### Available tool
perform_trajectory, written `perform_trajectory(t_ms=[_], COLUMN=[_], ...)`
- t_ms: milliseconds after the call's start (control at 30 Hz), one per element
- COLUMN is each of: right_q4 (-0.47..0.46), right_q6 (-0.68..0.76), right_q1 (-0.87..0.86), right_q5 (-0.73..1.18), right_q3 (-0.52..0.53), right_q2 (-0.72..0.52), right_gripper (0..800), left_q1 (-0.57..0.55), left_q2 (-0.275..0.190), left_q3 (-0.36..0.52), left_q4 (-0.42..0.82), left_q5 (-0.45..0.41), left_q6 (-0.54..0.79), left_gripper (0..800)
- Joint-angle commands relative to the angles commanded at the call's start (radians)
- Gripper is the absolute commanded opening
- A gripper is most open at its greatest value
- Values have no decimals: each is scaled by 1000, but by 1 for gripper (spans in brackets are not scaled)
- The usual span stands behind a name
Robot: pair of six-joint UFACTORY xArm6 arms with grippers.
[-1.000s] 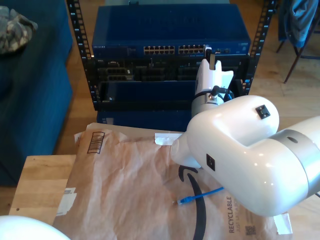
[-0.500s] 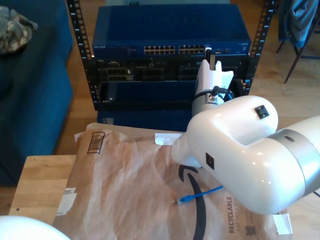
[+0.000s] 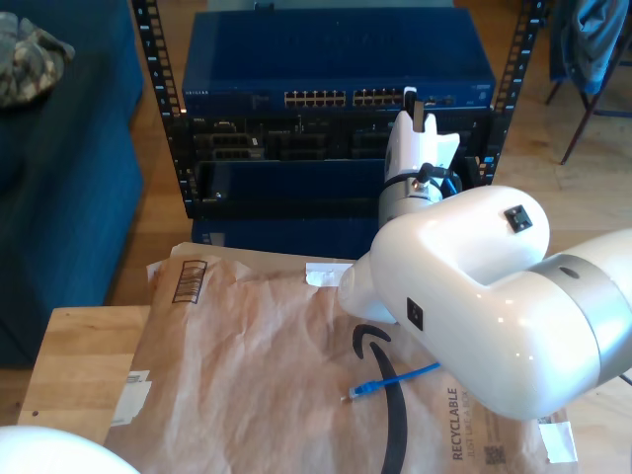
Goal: Grab the cable and plug it in
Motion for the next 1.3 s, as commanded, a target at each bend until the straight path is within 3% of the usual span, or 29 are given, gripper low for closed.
perform_trajectory(t_ms=[100, 200, 233, 533, 667, 833, 900, 967, 1167, 1300], right_q4=[0, -8, -12, -12, -11, -11, -14, -14, -21, -64], right_q6=[2, 0, 0, 0, -3, -5, -5, -5, -5, -11], right_q1=[-2, -2, 0, 25, 35, 35, 34, 32, -20, -124], right_q5=[0, 5, 8, 12, 115, 247, 295, 350, 404, 512], right_q3=[8, 14, 18, 199, 288, 388, 448, 516, 697, 738], right_q2=[-2, -5, -6, -155, -238, -368, -428, -491, -690, -784], right_gripper=[150, 365, 403, 431, 557, 647, 756, 791, 794, 796], left_q1=[0, 0, 0, 0, 0, 0, 0, 0, 0, 0], left_q2=[0, 0, 2, 2, 0, 0, 0, 2, 2, 0], left_q3=[0, 0, 0, 0, 0, 0, 0, 0, 0, 0], left_q4=[0, 0, 0, 0, 0, 0, 0, 0, 0, 0], left_q5=[0, 0, 0, 0, 0, 0, 0, 0, 0, 0], left_q6=[0, 0, 0, 0, 0, 0, 0, 0, 0, 0], left_gripper=[800, 800, 800, 800, 800, 800, 800, 800, 800, 800])
